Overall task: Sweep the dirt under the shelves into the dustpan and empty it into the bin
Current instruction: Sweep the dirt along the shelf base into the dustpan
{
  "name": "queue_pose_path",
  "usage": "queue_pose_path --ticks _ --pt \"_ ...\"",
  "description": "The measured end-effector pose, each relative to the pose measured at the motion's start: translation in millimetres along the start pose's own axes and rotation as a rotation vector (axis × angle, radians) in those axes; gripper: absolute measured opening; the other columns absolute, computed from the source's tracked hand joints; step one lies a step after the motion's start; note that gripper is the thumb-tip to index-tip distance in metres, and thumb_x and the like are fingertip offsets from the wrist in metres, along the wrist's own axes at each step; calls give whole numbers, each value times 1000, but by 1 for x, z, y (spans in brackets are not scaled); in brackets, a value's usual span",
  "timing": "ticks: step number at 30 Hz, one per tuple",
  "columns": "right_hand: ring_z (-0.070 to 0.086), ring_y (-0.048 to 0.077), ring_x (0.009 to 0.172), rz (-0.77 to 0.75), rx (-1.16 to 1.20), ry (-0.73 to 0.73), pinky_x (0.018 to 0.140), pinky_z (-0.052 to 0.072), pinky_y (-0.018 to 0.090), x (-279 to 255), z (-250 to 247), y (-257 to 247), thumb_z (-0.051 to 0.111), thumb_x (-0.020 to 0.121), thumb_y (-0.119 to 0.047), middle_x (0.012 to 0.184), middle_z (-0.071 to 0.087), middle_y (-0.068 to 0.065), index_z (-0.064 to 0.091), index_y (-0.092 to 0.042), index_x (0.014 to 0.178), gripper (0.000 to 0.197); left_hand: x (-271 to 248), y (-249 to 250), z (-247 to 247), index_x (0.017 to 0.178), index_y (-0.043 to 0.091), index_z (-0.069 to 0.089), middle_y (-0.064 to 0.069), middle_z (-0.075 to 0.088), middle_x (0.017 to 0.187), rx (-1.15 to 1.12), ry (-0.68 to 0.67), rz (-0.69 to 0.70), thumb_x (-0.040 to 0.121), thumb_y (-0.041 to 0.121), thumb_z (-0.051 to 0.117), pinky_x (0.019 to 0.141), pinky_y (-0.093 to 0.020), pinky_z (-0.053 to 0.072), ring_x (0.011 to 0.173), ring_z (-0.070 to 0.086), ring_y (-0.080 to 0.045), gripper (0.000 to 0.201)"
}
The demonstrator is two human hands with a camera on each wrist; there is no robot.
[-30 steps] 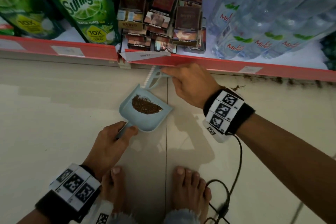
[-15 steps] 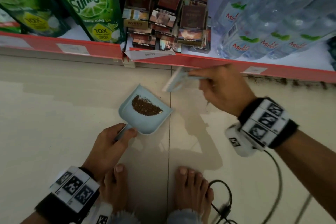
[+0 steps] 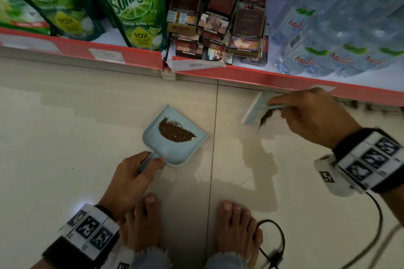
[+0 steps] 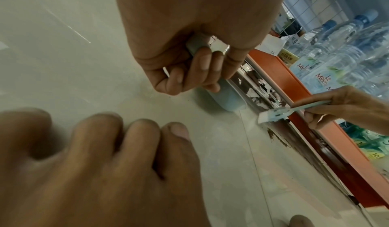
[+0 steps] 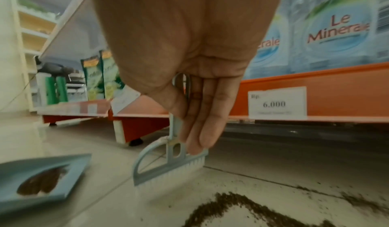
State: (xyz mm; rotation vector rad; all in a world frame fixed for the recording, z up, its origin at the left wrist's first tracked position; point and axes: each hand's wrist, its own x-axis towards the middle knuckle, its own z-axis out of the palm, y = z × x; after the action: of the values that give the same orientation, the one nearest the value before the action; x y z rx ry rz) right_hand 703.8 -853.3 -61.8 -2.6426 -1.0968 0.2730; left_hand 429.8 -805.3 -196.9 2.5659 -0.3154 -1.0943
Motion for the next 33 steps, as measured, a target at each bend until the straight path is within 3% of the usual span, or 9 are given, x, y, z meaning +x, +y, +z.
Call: queue_pose_path --ticks 3,5,9,16,21,24,28,30,33 --pt "69 20 97 -63 144 25 86 55 33 2 -1 -7 61 92 -7 104 72 -7 69 -20 121 33 0 -1 -1 129 -1 49 -21 33 135 -48 16 -14 103 24 25 114 -59 -13 134 17 -37 43" --pt "66 18 102 -105 187 32 90 52 33 9 6 -21 58 98 -23 115 70 -3 66 -20 126 29 0 -2 1 123 0 52 -19 35 131 -76 41 -31 102 23 26 114 -58 -12 132 19 -37 41" --pt "60 13 83 -71 321 134 74 54 25 26 27 -50 57 99 -24 97 62 2 68 -16 123 27 1 -2 4 122 1 53 -20 34 130 -96 51 -45 102 26 26 113 -58 -17 133 18 -35 42" --pt "66 9 72 218 575 329 67 55 23 25 58 -56 59 91 -18 93 72 -5 67 -21 119 30 4 -3 9 125 1 52 -20 34 135 -54 71 -17 101 27 24 103 -55 -28 135 15 -35 45" --pt "62 7 57 364 565 325 61 57 34 4 74 -33 62 90 -30 67 64 -17 70 -25 95 10 0 -3 9 118 2 58 -20 42 130 -28 119 -10 96 24 19 103 -56 -19 134 27 -37 50" --pt "69 19 68 429 604 356 69 60 46 -5 77 -18 66 86 -29 81 70 -6 70 -23 106 21 1 -4 4 129 0 50 -20 33 139 -57 48 -26 101 24 23 111 -56 -18 139 16 -36 46" --pt "69 24 76 437 648 354 72 59 49 -9 76 -8 68 88 -24 86 70 2 65 -25 120 31 11 -16 0 145 9 39 -18 32 152 -6 -48 -155 105 37 19 118 -62 -2 145 19 -41 52" --pt "67 26 73 386 677 294 69 59 47 -11 73 -8 65 92 -19 83 68 3 62 -27 123 32 5 -10 1 151 12 32 -15 27 159 2 -35 -150 105 40 16 119 -58 0 149 15 -37 56" --pt "65 21 65 298 728 195 62 58 33 -17 67 -11 52 94 -12 76 67 -2 60 -33 126 38 -3 0 0 145 6 38 -18 26 154 -8 -4 -70 104 32 20 118 -57 -10 146 11 -37 52"
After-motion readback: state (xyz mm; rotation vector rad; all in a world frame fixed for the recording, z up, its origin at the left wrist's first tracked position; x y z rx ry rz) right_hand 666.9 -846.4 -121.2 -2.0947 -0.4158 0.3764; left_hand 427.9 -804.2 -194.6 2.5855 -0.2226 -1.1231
